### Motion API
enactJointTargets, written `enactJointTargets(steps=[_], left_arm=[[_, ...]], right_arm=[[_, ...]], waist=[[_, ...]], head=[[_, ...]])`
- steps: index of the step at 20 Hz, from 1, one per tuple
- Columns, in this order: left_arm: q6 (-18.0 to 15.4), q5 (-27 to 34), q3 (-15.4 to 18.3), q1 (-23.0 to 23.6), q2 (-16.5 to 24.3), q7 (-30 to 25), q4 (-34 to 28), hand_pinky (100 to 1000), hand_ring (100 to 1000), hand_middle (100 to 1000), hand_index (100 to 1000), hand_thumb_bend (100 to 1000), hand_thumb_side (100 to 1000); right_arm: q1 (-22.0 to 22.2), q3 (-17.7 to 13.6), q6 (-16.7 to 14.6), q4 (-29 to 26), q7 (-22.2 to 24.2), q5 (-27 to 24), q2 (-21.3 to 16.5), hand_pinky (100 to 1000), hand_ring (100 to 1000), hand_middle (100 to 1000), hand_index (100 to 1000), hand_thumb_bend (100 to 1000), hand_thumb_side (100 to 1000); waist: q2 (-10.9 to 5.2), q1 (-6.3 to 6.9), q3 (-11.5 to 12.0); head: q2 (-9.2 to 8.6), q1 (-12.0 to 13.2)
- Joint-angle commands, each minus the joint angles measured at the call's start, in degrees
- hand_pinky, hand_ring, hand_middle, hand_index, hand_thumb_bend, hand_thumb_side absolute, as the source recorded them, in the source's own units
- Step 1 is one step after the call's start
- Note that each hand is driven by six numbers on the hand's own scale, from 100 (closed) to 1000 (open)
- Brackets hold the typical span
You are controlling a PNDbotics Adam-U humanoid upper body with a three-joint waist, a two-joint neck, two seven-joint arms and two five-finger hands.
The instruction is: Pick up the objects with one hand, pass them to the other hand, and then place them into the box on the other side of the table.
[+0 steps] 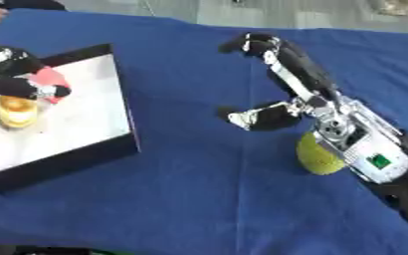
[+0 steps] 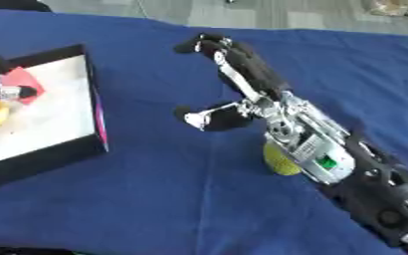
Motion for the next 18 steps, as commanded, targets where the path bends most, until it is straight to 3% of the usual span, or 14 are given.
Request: enactJointTargets(steps=[1,3,4,6,7,8,13,18], left_arm=[[0.0,0.8,1.2,-0.9,1.9,1.4,-2.3,954,906,672,778,504,486],[0.6,2.8,1.8,-0.9,2.1,2.5,-4.2,946,887,651,777,354,559],[1.0,3.9,2.0,-0.9,2.2,3.0,-5.3,946,887,651,777,354,559],[1.9,6.4,3.1,-0.8,2.5,4.1,-7.7,952,883,663,770,189,705],[2.4,7.7,3.6,-0.7,2.7,4.6,-8.8,952,881,661,770,170,669],[2.8,9.6,4.3,-0.5,2.8,4.8,-9.9,949,874,645,759,100,716],[3.6,19.3,7.1,1.2,4.3,6.5,-14.2,958,883,630,746,100,704],[3.3,22.7,8.4,3.6,5.7,10.1,-16.8,966,891,626,727,100,719]], right_arm=[[-0.6,-0.5,-0.2,-0.5,0.0,0.4,-1.0,781,841,745,821,509,145],[-0.4,-0.7,-0.2,-1.1,-0.1,0.2,-1.5,783,841,747,822,514,140],[-0.3,-0.9,-0.1,-1.7,0.0,-0.1,-1.9,783,841,747,822,514,140],[-0.1,-1.3,0.3,-2.7,0.7,-1.1,-2.8,783,844,748,823,479,177],[-0.1,-1.6,0.4,-2.8,1.2,-1.9,-3.3,784,845,749,823,504,155],[-0.1,-1.9,0.4,-2.9,1.8,-2.6,-3.9,786,849,751,824,488,170],[0.2,-4.0,1.8,-3.0,6.4,-8.1,-7.0,791,858,765,826,476,204],[1.0,-6.4,1.3,-3.0,10.6,-8.6,-10.3,802,856,770,825,502,234]], waist=[[-1.19,-0.41,-0.1],[-1.34,-0.46,-0.1],[-1.42,-0.49,-0.2],[-1.69,-0.59,-0.3],[-1.82,-0.63,-0.4],[-1.95,-0.66,-0.5],[-2.72,-0.91,-1.1],[-3.47,-1.45,-2.1]], head=[[0.32,-1.0],[0.32,-2.1],[0.32,-2.5],[0.32,-3.6],[0.32,-4.2],[0.32,-4.8],[0.32,-6.7],[0.32,-7.2]])
